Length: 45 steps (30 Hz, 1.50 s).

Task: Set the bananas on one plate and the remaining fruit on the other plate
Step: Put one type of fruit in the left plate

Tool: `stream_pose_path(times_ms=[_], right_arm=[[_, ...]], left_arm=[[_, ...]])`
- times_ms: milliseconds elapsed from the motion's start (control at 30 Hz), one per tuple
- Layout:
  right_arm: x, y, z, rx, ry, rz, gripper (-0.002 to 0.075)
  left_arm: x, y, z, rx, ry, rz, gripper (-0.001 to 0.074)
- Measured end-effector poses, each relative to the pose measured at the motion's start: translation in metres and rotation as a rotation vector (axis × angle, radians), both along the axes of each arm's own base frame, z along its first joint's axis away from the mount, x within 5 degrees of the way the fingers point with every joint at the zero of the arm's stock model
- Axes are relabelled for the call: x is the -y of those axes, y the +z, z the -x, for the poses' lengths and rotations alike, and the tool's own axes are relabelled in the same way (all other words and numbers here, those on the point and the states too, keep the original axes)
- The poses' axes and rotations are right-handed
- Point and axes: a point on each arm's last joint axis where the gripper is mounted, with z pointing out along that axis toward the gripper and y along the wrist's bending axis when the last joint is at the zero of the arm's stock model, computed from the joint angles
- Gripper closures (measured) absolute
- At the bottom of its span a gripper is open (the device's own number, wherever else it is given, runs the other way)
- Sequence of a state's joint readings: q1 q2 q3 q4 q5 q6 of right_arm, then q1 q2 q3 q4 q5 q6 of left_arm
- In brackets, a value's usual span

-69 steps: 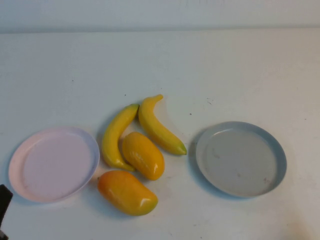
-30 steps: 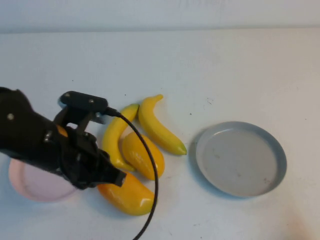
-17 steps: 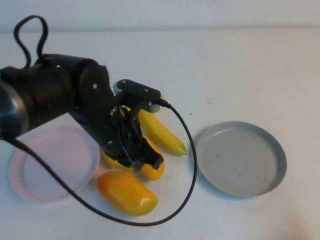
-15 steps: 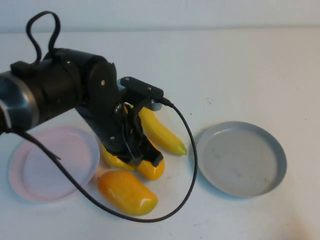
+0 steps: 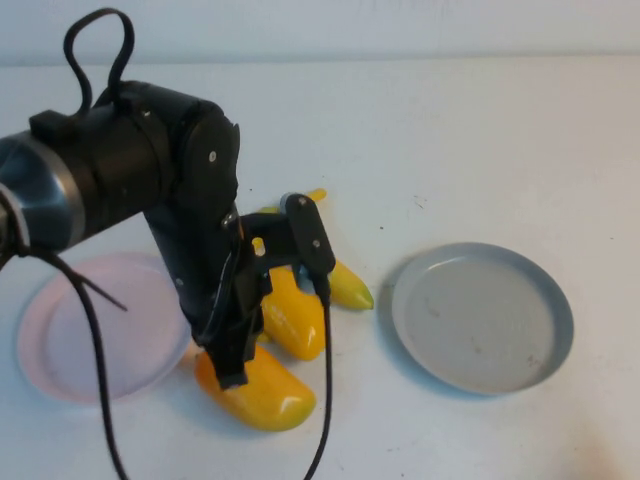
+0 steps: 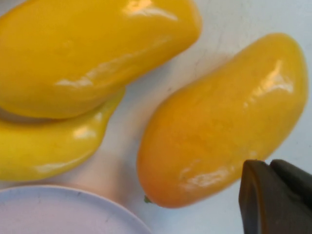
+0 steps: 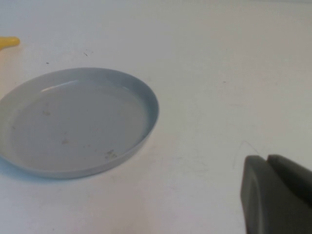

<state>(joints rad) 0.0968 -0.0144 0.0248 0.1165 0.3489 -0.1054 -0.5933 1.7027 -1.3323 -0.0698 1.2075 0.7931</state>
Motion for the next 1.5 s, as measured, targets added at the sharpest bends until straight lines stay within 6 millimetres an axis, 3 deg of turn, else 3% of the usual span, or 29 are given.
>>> stream_pose_path(times_ms=[200, 333, 433, 600, 700, 867, 1067, 1500], right_arm=[[0.000, 0.000, 0.000, 0.000, 0.000, 0.000, 0.0743], [0.000, 0.000, 0.000, 0.000, 0.000, 0.000, 0.0743], [0.000, 0.000, 0.000, 0.000, 0.000, 0.000, 0.0743], [0.000, 0.000, 0.000, 0.000, 0.000, 0.000, 0.0743], [0.000, 0.000, 0.000, 0.000, 0.000, 0.000, 0.0743], [0.000, 0.000, 0.000, 0.000, 0.000, 0.000, 0.0743], [0.000, 0.000, 0.000, 0.000, 0.000, 0.000, 0.0743], [0.000, 0.000, 0.000, 0.000, 0.000, 0.000, 0.0743]], left_arm=[[-0.016, -0.011, 0.024, -0.041, -0.206, -0.032, 0.0740], [-0.015, -0.014, 0.027, -0.050, -0.231, -0.015, 0.0705], [-0.012, -0.013, 0.025, -0.024, -0.245, 0.017, 0.0577], [-0.008, -0.013, 0.019, 0.064, -0.316, 0.051, 0.0182], [-0.006, -0.012, 0.015, 0.116, -0.370, 0.065, 0.0084], [-0.007, -0.015, 0.017, 0.113, -0.428, 0.056, 0.0066], [-0.013, -0.034, 0.025, 0.075, -0.483, 0.032, 0.0066], [-0.007, -0.043, 0.014, 0.174, -0.480, 0.053, 0.0066]])
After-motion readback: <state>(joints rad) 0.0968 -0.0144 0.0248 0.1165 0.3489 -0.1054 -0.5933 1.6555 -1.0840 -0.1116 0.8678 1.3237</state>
